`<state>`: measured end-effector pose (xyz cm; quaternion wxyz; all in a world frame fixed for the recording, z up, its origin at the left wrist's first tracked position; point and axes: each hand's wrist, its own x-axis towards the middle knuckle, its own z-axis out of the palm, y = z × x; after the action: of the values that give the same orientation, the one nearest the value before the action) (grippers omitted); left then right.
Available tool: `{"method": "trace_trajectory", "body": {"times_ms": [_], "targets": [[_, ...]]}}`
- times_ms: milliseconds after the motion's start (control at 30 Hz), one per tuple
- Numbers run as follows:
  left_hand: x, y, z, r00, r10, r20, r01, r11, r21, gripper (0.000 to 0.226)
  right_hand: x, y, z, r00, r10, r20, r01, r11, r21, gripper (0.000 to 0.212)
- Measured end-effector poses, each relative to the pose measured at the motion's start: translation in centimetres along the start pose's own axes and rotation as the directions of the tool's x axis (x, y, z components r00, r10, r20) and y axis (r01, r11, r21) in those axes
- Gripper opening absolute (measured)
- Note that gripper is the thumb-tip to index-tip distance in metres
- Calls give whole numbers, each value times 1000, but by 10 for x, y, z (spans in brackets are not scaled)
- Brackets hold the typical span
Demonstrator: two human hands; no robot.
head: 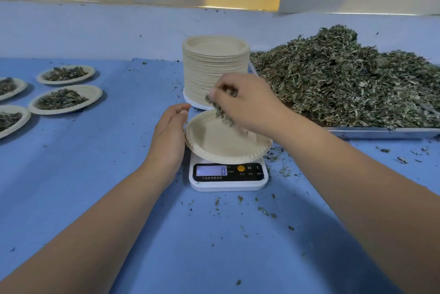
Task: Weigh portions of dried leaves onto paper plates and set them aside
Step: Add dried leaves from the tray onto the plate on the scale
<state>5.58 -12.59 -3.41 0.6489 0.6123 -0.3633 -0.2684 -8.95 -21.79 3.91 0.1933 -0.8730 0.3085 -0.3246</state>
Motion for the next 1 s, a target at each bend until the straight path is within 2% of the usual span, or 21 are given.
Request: {"method": "trace_trajectory", "body": {"times_ms": [67, 133, 167, 267, 367, 433, 500, 633, 800, 900, 1000], "targets": [[0, -1, 0, 1000, 1, 9, -1, 1000, -5, 27, -3, 1, 9, 973, 13, 231, 23, 988, -150, 15], [0, -2, -1, 1000, 3, 20, -3, 1000, -10, 27, -4, 5, 10, 937, 30, 349, 61, 967, -249, 27], [0, -2, -1, 1000, 2, 24, -2, 1000, -13, 27, -4, 5, 7, 941, 25, 337, 58, 970, -236, 30], [0, -1, 1, 1000, 2, 27, -1, 1000, -10, 27, -1, 10, -10, 982, 6, 187, 20, 990, -136, 32], [1, -1, 1, 999, -9, 31, 9, 1000, 4, 29, 5, 33, -27, 994, 103, 21, -102, 993, -52, 31], [1, -1, 1, 999, -22, 30, 21, 1000, 20, 29, 10, 61, -35, 974, 204, -99, -213, 973, -90, 27], [2, -1, 2, 999, -27, 27, 27, 999, 24, 29, 14, 93, -40, 946, 287, -152, -313, 932, -183, 22], [2, -2, 4, 1000, -16, 22, 16, 1000, 15, 29, 31, 144, -42, 916, 385, -112, -399, 845, -357, 27], [4, -4, 4, 999, -22, 23, 22, 1000, -1, 41, 62, 171, -40, 901, 432, 37, -327, 733, -597, 46], [6, -6, 3, 999, -40, 12, 40, 999, -20, 41, 70, 184, -36, 844, 528, 96, -268, 569, -778, 59], [7, -6, 3, 998, -56, 10, 57, 998, -29, 38, 71, 184, -33, 771, 626, 118, -286, 505, -814, 61]]}}
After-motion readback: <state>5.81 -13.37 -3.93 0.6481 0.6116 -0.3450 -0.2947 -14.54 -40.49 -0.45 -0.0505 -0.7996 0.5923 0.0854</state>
